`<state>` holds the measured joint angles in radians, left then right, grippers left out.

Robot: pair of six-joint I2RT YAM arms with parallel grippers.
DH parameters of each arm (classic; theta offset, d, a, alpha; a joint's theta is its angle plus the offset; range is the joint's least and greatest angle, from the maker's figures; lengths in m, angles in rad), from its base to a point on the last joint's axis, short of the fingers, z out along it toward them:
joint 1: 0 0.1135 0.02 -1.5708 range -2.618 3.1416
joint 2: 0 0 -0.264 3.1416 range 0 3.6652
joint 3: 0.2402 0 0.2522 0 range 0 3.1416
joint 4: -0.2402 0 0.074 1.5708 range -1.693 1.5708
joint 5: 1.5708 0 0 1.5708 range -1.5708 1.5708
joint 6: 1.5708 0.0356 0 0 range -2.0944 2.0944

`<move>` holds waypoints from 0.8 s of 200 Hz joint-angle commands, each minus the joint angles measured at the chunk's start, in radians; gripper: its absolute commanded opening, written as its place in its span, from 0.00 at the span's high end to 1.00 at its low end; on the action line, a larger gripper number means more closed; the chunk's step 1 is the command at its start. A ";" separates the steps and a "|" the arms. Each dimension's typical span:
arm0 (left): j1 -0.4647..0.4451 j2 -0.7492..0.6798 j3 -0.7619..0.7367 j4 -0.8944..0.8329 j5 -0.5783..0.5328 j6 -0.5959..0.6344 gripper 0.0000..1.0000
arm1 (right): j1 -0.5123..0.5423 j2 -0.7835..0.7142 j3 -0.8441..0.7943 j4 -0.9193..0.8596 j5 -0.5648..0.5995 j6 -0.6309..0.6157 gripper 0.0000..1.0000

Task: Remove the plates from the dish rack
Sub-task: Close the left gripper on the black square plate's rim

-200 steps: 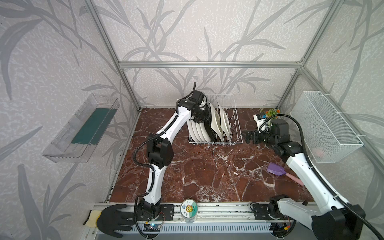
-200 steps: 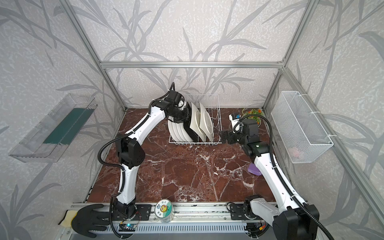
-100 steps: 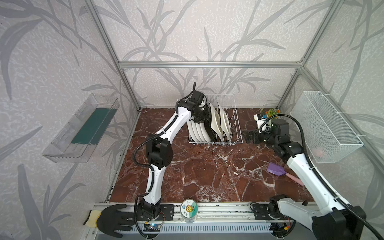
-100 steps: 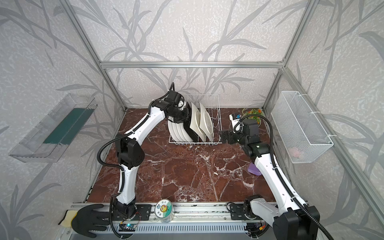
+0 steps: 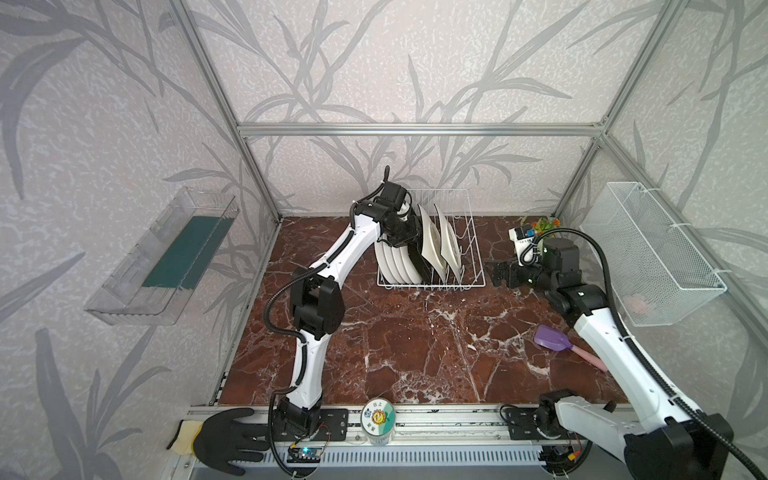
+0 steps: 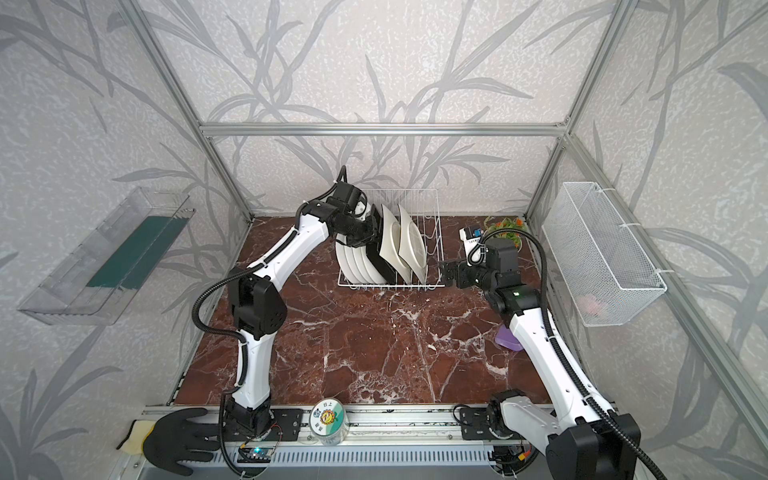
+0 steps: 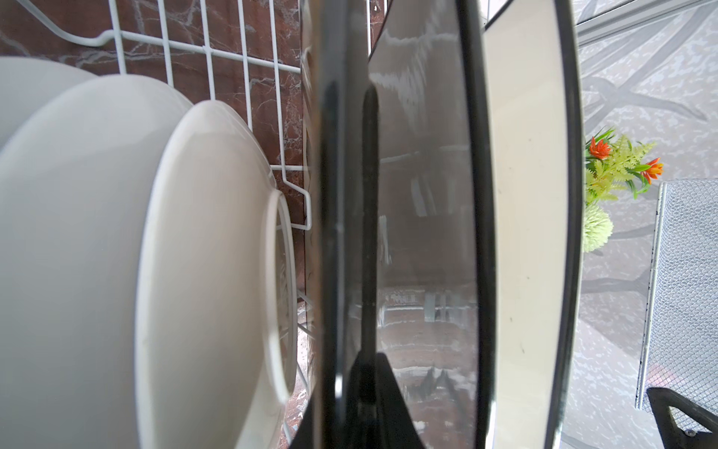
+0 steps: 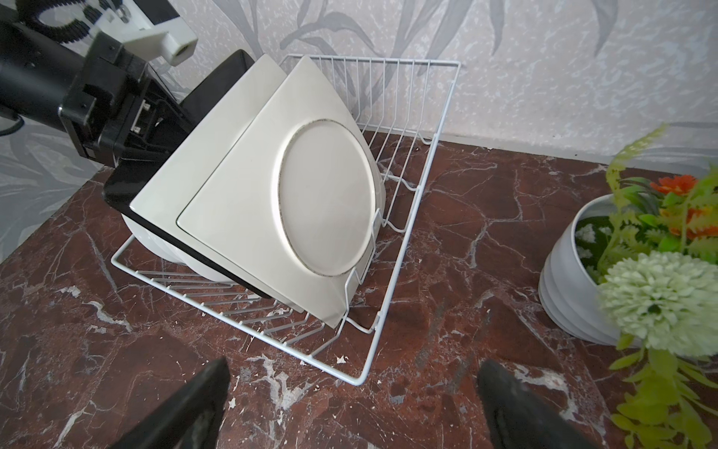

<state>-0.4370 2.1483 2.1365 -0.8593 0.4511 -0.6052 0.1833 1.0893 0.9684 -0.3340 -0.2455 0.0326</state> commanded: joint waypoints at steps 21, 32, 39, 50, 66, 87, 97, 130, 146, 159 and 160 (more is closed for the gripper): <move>0.000 -0.074 0.011 0.062 0.033 0.019 1.00 | 0.004 -0.015 0.001 0.010 0.000 0.006 0.01; 0.000 -0.076 0.020 0.055 0.033 0.024 1.00 | 0.004 -0.014 0.000 0.012 0.000 0.008 0.01; 0.000 -0.077 0.027 0.048 0.032 0.027 1.00 | 0.005 -0.014 0.000 0.013 0.000 0.009 0.01; 0.000 -0.077 0.036 0.042 0.032 0.029 1.00 | 0.004 -0.014 0.001 0.013 0.000 0.008 0.01; 0.000 -0.080 0.045 0.033 0.028 0.034 1.00 | 0.004 -0.014 0.000 0.014 0.000 0.010 0.01; 0.001 -0.083 0.053 0.026 0.023 0.039 1.00 | 0.004 -0.016 0.000 0.013 0.000 0.010 0.01; 0.001 -0.085 0.058 0.025 0.021 0.039 1.00 | 0.004 -0.017 0.001 0.013 0.000 0.009 0.01; 0.001 -0.095 0.071 0.021 0.018 0.043 1.00 | 0.005 -0.020 -0.001 0.013 0.002 0.010 0.01; 0.000 -0.096 0.085 0.013 0.016 0.047 1.00 | 0.005 -0.019 0.000 0.014 0.000 0.011 0.01; 0.001 -0.095 0.098 0.003 0.012 0.051 1.00 | 0.005 -0.019 0.000 0.014 0.000 0.012 0.01; 0.001 -0.095 0.098 0.002 0.012 0.052 1.00 | 0.005 -0.019 0.000 0.013 0.000 0.012 0.01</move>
<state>-0.4366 2.1483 2.1475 -0.8711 0.4465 -0.5991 0.1833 1.0893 0.9684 -0.3340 -0.2443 0.0341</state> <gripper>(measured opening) 0.140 0.990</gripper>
